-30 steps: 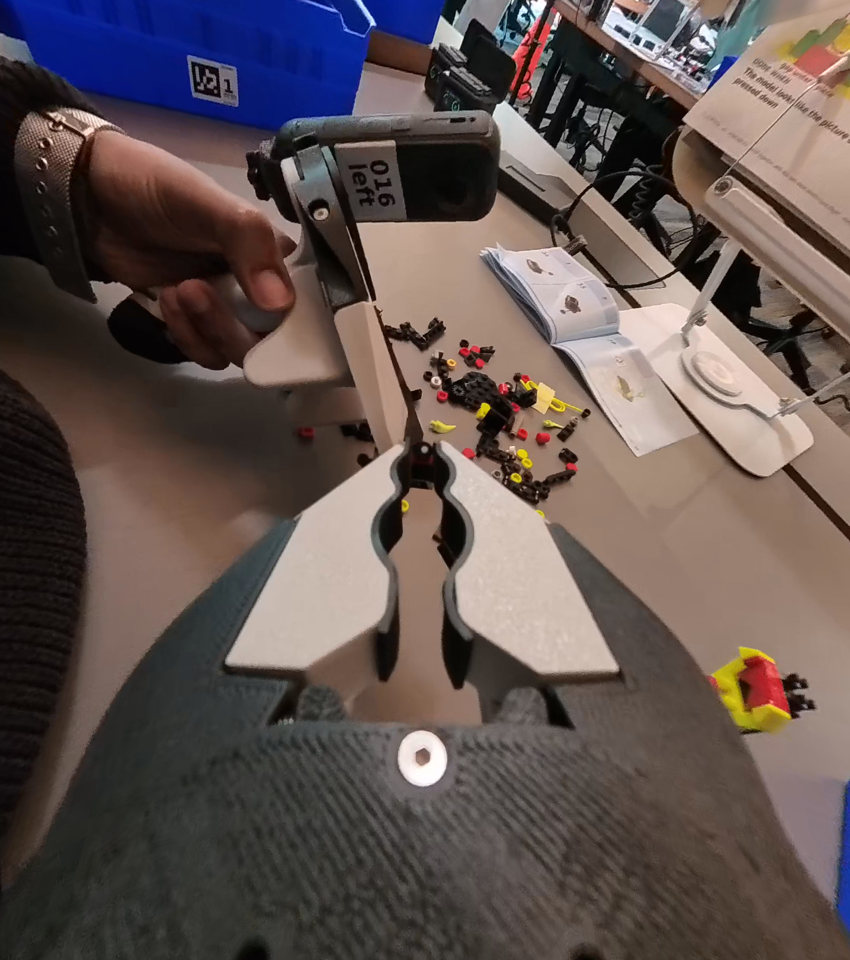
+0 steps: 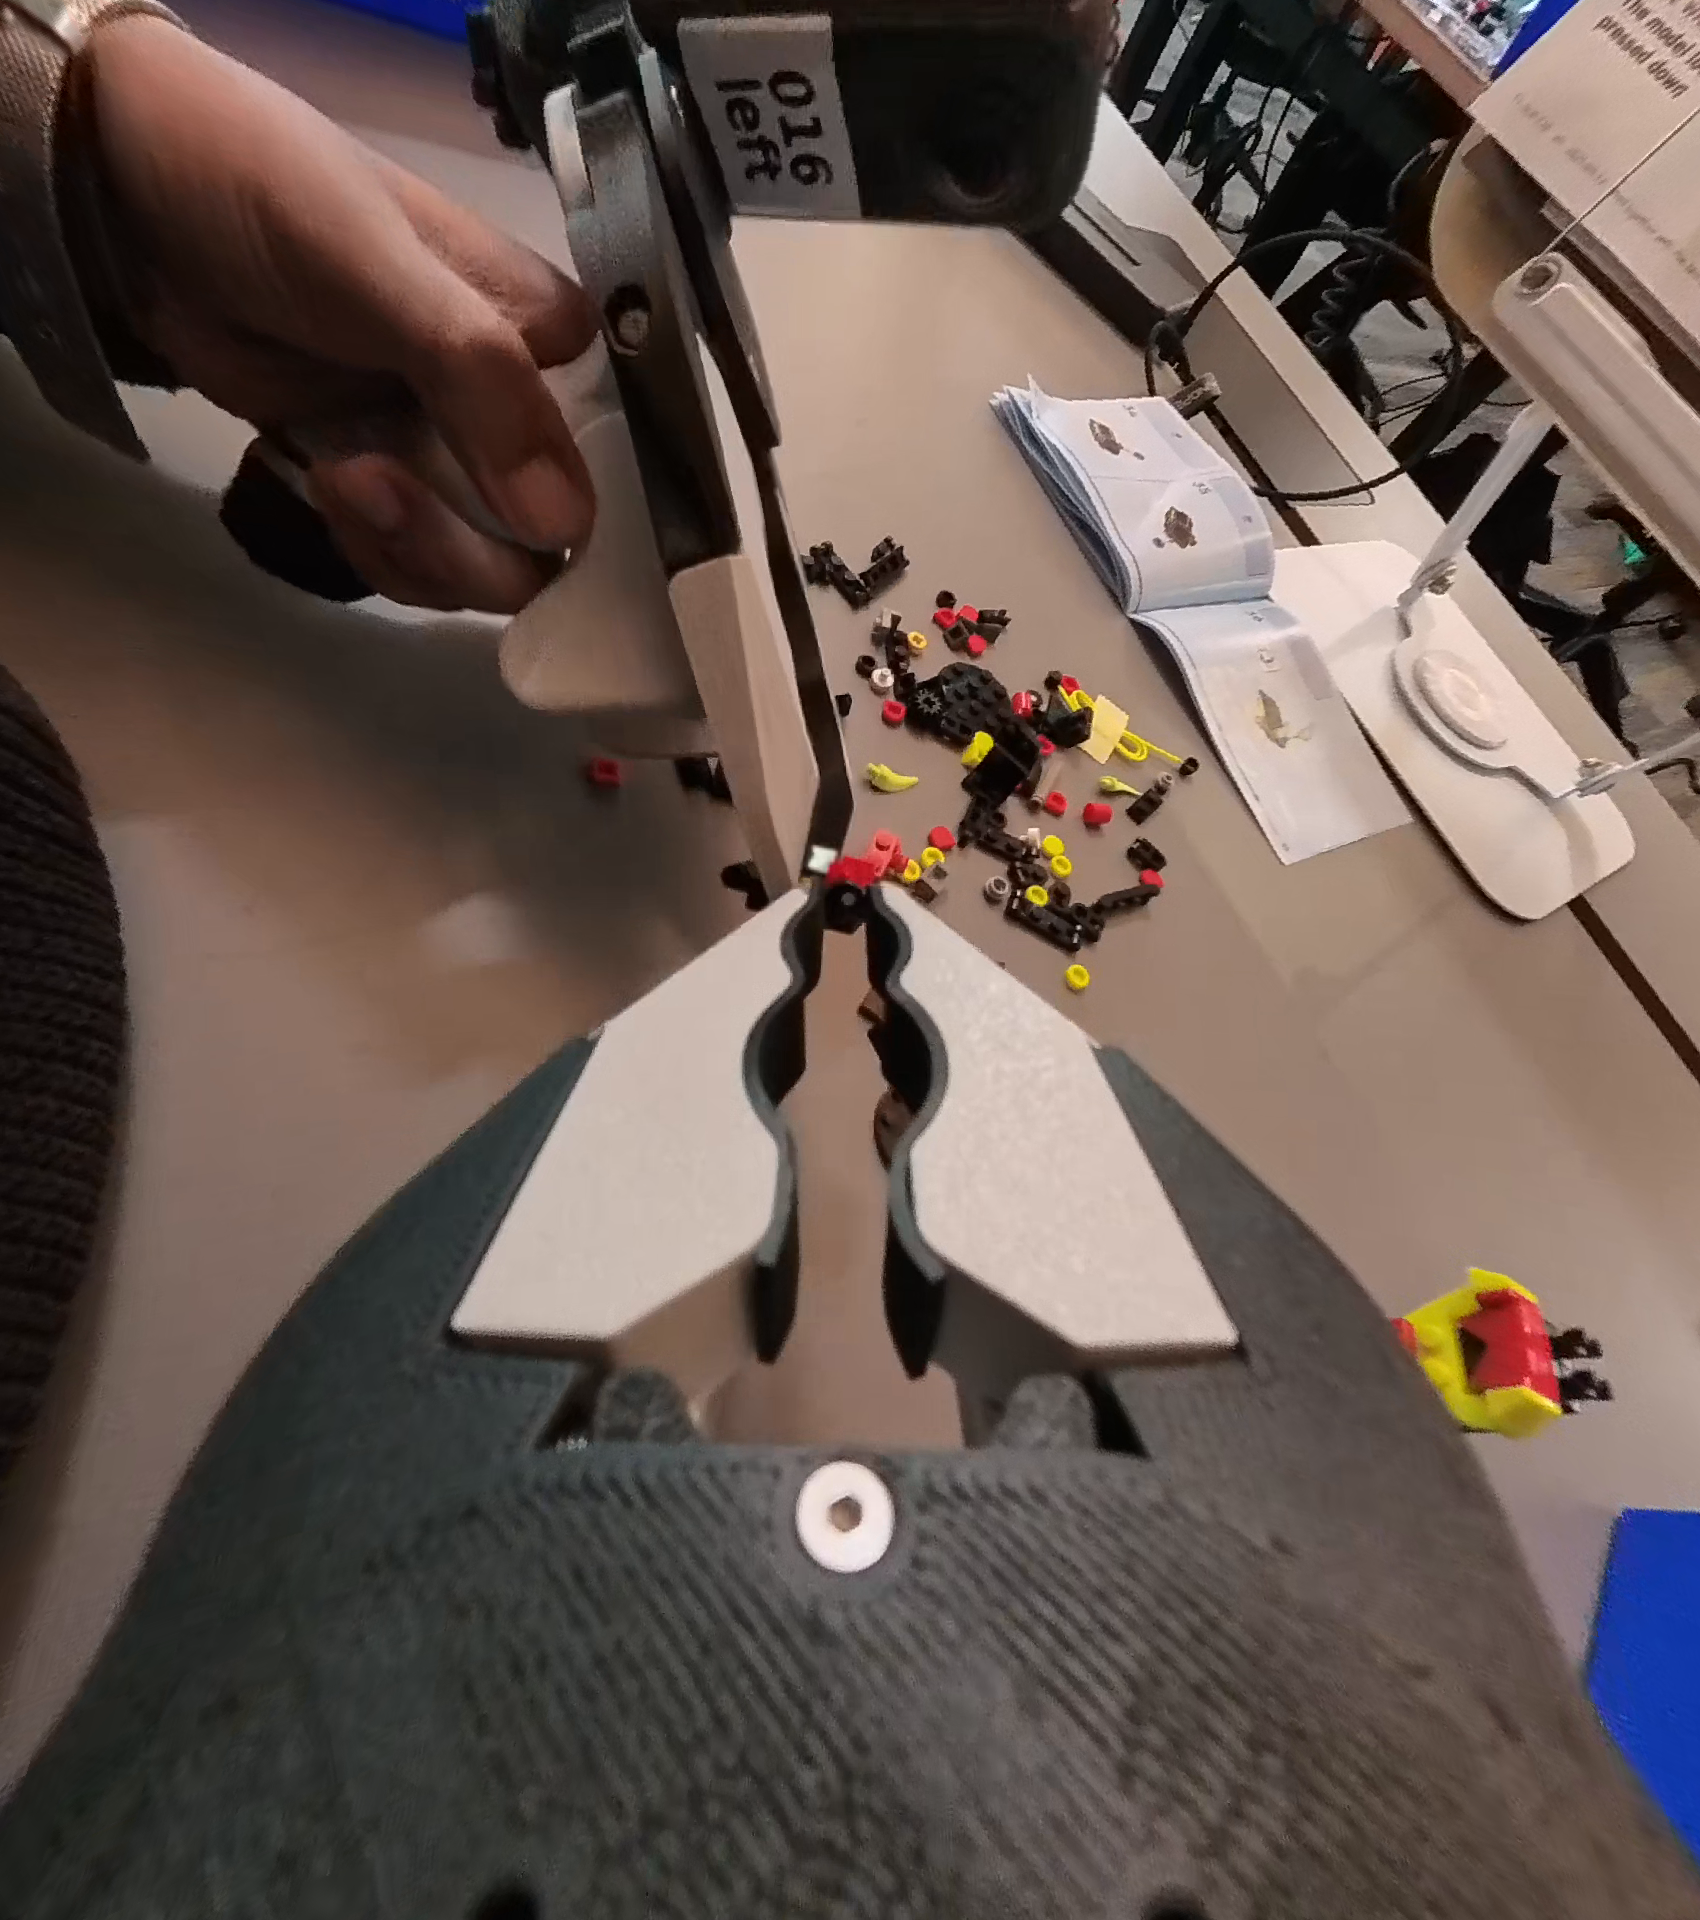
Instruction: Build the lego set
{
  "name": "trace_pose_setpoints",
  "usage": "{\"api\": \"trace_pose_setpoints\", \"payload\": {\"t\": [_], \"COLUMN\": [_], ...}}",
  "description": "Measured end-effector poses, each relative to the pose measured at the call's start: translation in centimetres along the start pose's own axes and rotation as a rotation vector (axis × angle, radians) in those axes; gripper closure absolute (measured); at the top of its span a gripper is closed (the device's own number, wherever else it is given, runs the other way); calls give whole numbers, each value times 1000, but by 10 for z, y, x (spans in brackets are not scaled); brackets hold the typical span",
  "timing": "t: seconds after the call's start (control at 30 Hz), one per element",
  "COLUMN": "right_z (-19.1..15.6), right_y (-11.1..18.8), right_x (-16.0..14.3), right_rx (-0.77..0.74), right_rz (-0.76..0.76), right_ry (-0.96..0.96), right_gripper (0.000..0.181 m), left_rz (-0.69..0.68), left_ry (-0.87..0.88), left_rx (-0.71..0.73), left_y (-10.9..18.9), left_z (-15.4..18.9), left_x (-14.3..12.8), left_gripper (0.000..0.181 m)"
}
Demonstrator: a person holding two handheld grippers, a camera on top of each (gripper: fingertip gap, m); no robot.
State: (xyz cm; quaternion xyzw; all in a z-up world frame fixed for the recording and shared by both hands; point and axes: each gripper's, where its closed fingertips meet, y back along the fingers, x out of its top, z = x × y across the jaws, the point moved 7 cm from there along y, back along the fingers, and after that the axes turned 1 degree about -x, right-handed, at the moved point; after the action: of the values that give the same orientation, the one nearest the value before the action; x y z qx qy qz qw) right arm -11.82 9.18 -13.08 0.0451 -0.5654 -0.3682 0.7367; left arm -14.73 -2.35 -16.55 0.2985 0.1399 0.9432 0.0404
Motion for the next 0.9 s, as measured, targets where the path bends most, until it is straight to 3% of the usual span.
{"api": "trace_pose_setpoints", "payload": {"t": [0.03, 0.27, 0.43, 0.63, 0.9], "right_z": [-1, -7, -17, -31, -30], "right_y": [-1, -5, -13, -26, -27], "right_x": [0, -3, -13, -36, -40], "right_rx": [-2, -56, -3, 151, 212], "right_rz": [-7, -77, -173, -317, -316], "right_ry": [10, 160, 232, 142, -24], "right_gripper": [176, 176, 176, 175, 175], "left_rz": [-9, -47, -116, -97, -155], "left_ry": [-15, -236, -258, -207, -163], "left_rx": [24, 230, 291, 246, 220], "left_y": [-1, -6, -8, -2, -5], "left_z": [-1, 1, -6, -8, -11], "left_x": [-1, -3, -8, -6, -13], "left_gripper": [166, 166, 166, 166, 166]}}
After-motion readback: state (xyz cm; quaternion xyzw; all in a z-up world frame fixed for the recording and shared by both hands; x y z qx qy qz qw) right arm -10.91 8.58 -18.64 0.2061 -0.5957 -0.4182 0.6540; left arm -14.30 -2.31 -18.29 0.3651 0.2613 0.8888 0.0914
